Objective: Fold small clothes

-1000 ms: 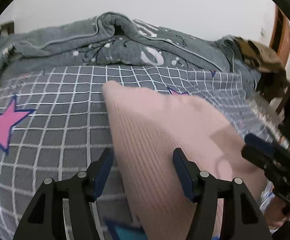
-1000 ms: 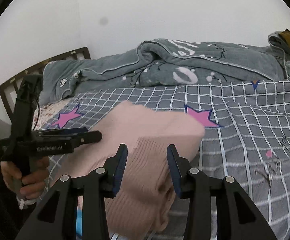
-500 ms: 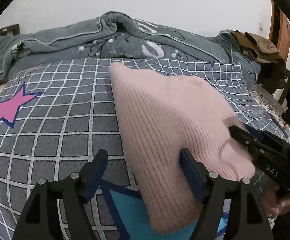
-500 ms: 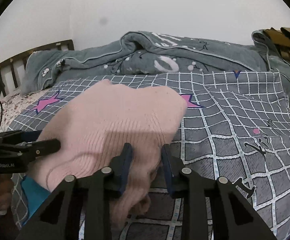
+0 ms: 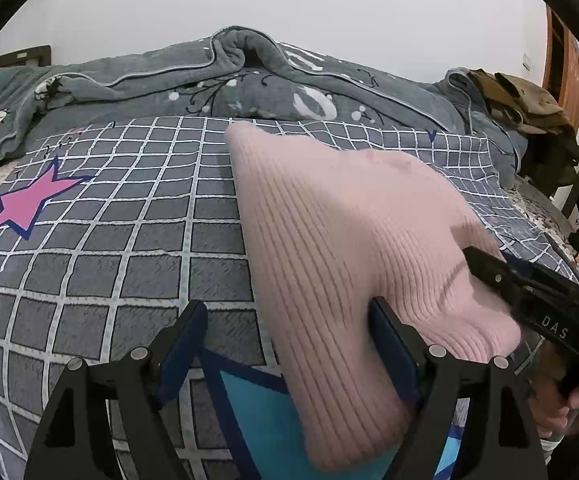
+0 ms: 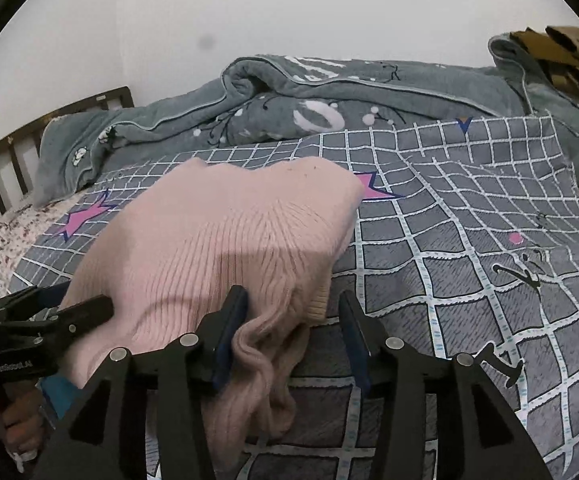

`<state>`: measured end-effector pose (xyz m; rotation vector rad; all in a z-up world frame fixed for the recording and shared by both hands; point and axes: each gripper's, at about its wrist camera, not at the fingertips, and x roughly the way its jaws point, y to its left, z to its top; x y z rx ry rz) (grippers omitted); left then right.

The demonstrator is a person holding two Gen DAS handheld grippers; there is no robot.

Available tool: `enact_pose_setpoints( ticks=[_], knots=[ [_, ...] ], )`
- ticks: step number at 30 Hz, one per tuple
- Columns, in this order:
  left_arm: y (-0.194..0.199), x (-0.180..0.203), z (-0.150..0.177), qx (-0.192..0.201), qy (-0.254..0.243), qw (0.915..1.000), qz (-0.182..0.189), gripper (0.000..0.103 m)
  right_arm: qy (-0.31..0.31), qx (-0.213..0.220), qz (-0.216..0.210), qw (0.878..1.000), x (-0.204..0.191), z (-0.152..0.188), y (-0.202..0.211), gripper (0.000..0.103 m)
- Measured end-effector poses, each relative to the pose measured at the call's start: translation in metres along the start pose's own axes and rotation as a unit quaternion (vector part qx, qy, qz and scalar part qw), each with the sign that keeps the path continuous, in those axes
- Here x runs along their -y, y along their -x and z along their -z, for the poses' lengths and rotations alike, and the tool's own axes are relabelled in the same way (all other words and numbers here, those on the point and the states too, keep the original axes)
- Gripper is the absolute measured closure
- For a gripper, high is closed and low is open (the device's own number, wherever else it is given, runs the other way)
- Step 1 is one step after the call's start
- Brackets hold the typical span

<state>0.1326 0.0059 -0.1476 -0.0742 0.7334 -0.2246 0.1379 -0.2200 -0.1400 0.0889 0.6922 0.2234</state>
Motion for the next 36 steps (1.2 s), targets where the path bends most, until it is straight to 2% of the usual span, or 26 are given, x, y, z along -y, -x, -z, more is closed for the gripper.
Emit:
enact_pose_setpoints(
  ticks=[1,3,7,9,15,36],
  knots=[
    [0.0,0.0,0.001,0.001,0.001,1.0,-0.001,0.02,0.002,0.001,0.002,1.0,-0.001,0.0,0.0,0.06],
    [0.0,0.0,0.002,0.001,0.005,1.0,0.0,0.02,0.013,0.005,0.003,1.0,-0.005,0.001,0.002,0.069],
    [0.0,-0.001,0.002,0.001,0.004,1.0,-0.002,0.02,0.067,0.019,0.055,0.996,-0.028,0.003,0.006,0.075],
    [0.0,0.0,0.003,0.002,0.002,1.0,-0.004,0.02,0.075,0.02,0.065,0.995,-0.031,0.004,0.006,0.075],
    [0.001,0.001,0.004,0.004,0.002,1.0,-0.009,0.02,0.014,0.01,0.026,1.0,-0.012,0.002,0.005,0.073],
    [0.001,0.002,0.001,-0.005,0.001,0.9999,-0.015,0.02,0.021,0.011,0.044,0.999,-0.019,0.004,0.005,0.071]
  ],
)
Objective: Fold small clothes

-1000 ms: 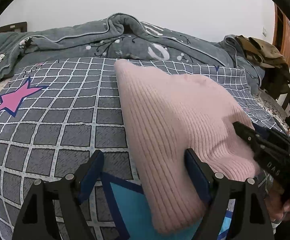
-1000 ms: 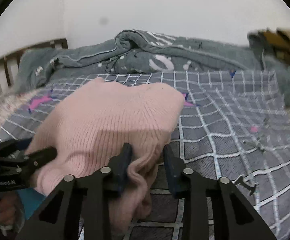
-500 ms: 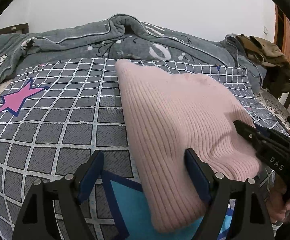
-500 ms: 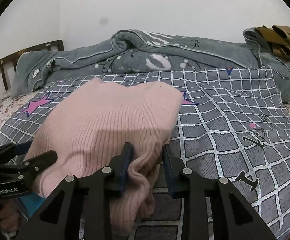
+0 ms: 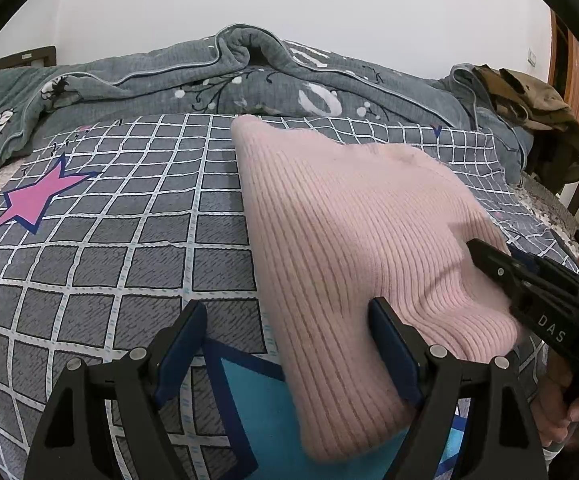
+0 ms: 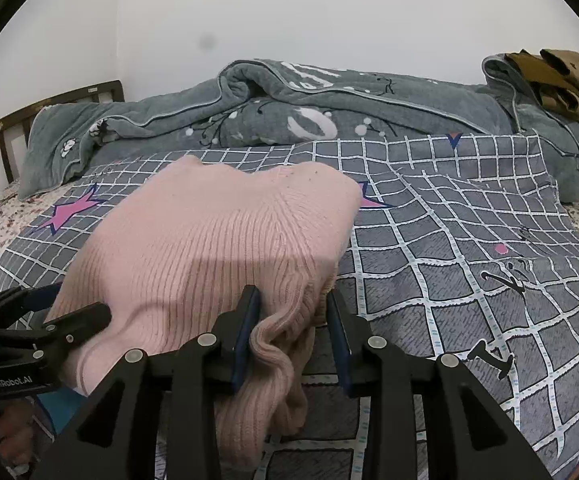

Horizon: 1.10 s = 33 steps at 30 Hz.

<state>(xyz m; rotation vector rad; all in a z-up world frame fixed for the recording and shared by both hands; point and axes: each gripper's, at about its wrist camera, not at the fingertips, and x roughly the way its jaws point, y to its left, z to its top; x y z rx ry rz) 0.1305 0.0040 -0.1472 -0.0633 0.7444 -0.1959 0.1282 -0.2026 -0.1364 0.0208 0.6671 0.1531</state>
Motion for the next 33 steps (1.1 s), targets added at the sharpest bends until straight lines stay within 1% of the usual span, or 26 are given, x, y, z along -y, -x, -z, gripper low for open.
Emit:
enact_pose_setpoints(
  ticks=[6,11,13,17,20,21,25,29,31,33],
  knots=[
    [0.001,0.0,0.0,0.0,0.001,1.0,0.001,0.02,-0.003,-0.001,-0.003,1.0,0.0,0.0,0.0,0.071],
    [0.012,-0.004,-0.001,0.015,0.006,0.9998,0.013,0.022,-0.005,0.001,-0.006,1.0,0.001,0.001,0.001,0.07],
    [0.017,-0.005,-0.004,0.017,0.005,0.9997,0.019,0.023,-0.006,0.004,-0.005,1.0,0.002,0.002,0.005,0.068],
    [0.024,-0.009,-0.023,0.035,-0.001,0.9993,0.014,0.023,0.016,0.015,-0.004,1.0,0.001,-0.001,0.014,0.067],
    [0.017,-0.01,-0.044,0.037,0.003,0.9992,0.015,0.026,0.011,0.029,-0.014,0.999,0.005,-0.017,0.022,0.067],
    [0.013,-0.01,-0.052,0.037,0.006,0.9993,0.01,0.027,0.0,0.036,-0.025,0.999,0.008,-0.026,0.024,0.067],
    [-0.004,-0.014,-0.08,0.031,0.02,0.9993,0.005,0.029,-0.008,0.045,-0.044,0.998,0.012,-0.053,0.018,0.067],
    [-0.019,-0.008,-0.097,0.027,0.0,0.9996,-0.01,0.029,0.006,0.046,-0.043,0.998,0.009,-0.072,0.002,0.067],
    [-0.029,-0.003,-0.099,0.019,-0.017,0.9996,-0.014,0.032,0.016,0.036,-0.04,0.998,0.007,-0.075,-0.011,0.067],
    [-0.039,0.0,-0.095,0.008,-0.035,0.9987,-0.036,0.032,0.024,0.019,-0.033,0.999,0.006,-0.072,-0.026,0.067]
  ],
)
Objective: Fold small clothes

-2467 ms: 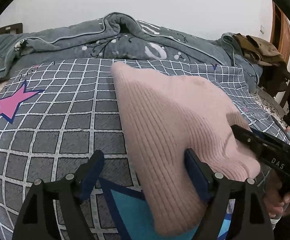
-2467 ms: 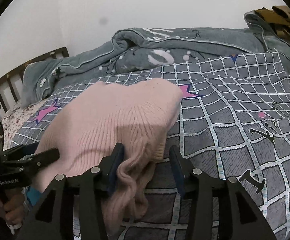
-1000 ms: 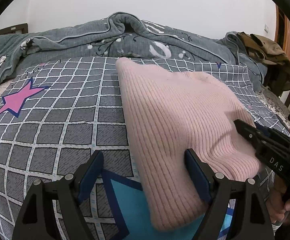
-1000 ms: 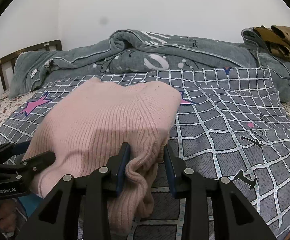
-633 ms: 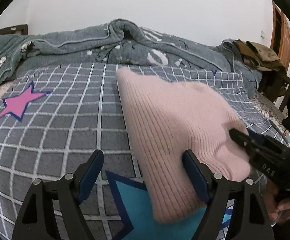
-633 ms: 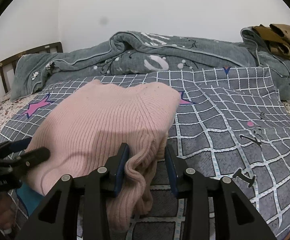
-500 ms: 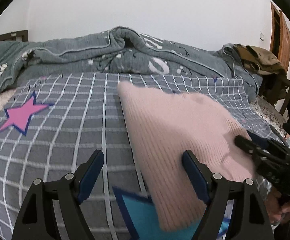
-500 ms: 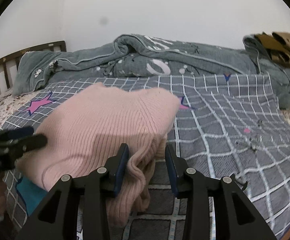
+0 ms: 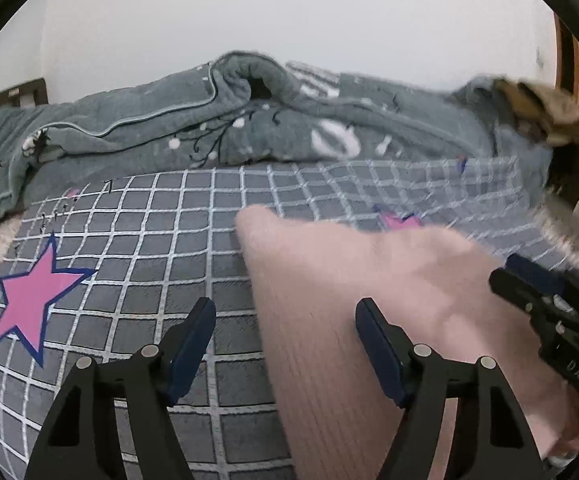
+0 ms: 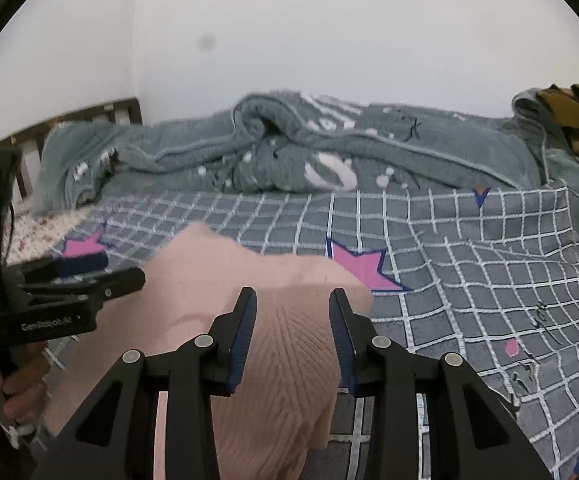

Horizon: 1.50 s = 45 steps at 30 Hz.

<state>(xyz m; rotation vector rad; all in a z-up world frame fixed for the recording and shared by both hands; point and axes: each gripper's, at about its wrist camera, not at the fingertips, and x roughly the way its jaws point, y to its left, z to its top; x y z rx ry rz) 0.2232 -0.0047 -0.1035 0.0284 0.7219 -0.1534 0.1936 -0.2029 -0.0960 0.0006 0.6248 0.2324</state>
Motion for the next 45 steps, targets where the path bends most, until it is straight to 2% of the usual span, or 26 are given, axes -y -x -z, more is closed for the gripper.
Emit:
enact_pose_setpoints(
  ticks=[4,9,24,34,39,45],
  knots=[
    [-0.006,-0.001,0.013,-0.002,-0.008,1.0,0.003,0.031,-0.002,-0.028,0.009,1.0,0.007,0.013,-0.021,0.067],
    [-0.01,-0.004,0.023,0.002,0.004,1.0,0.006,0.031,-0.001,-0.037,0.022,0.999,0.007,0.02,-0.029,0.068],
    [-0.011,-0.006,0.031,0.023,0.017,0.9996,0.004,0.025,-0.003,-0.033,0.036,0.999,0.008,0.026,-0.034,0.068],
    [-0.008,-0.005,0.03,0.022,0.023,0.9995,0.001,0.025,-0.012,-0.031,0.04,0.999,0.011,0.026,-0.032,0.061],
    [0.005,-0.01,0.032,0.007,0.05,0.9985,0.019,0.025,-0.036,-0.032,0.028,0.998,0.018,0.025,-0.022,0.058],
    [0.037,-0.004,0.045,0.005,0.041,0.9989,0.023,0.027,-0.04,-0.028,0.041,0.998,0.013,0.035,0.011,0.058]
  ],
)
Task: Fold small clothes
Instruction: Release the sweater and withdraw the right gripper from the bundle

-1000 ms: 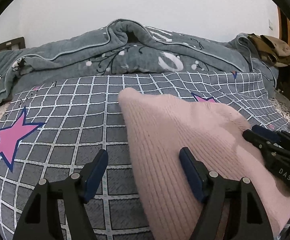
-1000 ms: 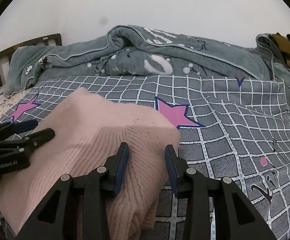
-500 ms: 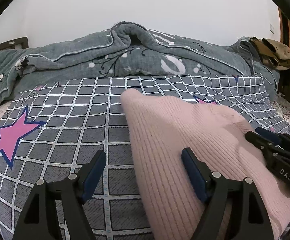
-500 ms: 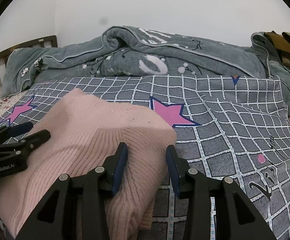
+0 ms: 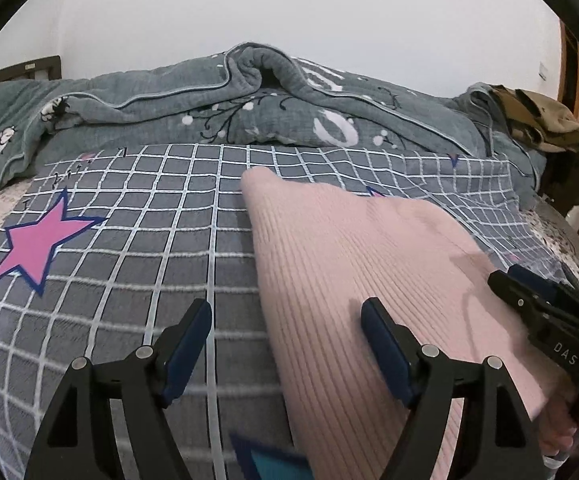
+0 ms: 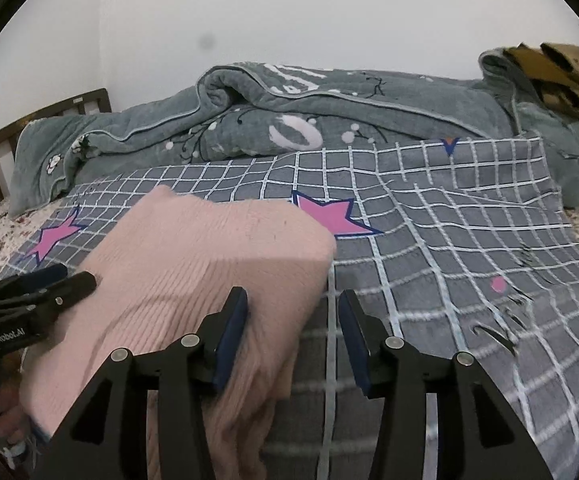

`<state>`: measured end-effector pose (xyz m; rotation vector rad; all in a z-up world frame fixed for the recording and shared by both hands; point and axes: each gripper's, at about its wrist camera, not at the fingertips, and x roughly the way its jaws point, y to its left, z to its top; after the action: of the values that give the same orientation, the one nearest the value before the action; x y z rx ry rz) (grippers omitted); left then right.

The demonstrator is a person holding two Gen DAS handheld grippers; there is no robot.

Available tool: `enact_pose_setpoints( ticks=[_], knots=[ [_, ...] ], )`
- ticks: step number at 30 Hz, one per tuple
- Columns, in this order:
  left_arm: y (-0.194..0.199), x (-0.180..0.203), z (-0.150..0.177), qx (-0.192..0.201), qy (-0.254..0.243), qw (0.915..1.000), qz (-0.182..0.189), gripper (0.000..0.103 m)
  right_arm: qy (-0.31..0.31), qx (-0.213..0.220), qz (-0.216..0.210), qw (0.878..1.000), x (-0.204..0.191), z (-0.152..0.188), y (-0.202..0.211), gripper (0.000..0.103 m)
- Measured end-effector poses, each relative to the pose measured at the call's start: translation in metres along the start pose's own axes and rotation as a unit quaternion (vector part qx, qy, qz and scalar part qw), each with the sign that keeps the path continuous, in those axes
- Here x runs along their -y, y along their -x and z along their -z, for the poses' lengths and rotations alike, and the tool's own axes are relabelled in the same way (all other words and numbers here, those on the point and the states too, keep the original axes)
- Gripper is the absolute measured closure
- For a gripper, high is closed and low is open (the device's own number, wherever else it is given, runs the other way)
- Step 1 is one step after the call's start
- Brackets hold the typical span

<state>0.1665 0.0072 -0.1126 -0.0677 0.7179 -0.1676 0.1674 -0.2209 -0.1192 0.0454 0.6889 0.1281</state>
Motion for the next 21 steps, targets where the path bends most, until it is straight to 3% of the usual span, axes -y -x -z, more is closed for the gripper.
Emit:
enact_pose_setpoints(
  ticks=[8,14,21],
  knots=[
    [0.033,0.011,0.037,-0.044,-0.011,0.9989,0.011,0.027,0.002,-0.017,-0.005,1.0,-0.004,0.023,0.048,0.057],
    [0.07,0.013,0.047,-0.045,0.002,0.9989,0.013,0.028,-0.014,-0.034,-0.007,0.999,-0.004,0.039,0.081,0.057],
    [0.133,0.033,0.036,-0.008,-0.014,0.9998,-0.008,0.028,-0.022,-0.024,0.01,0.999,-0.013,0.039,0.14,0.056]
  ],
)
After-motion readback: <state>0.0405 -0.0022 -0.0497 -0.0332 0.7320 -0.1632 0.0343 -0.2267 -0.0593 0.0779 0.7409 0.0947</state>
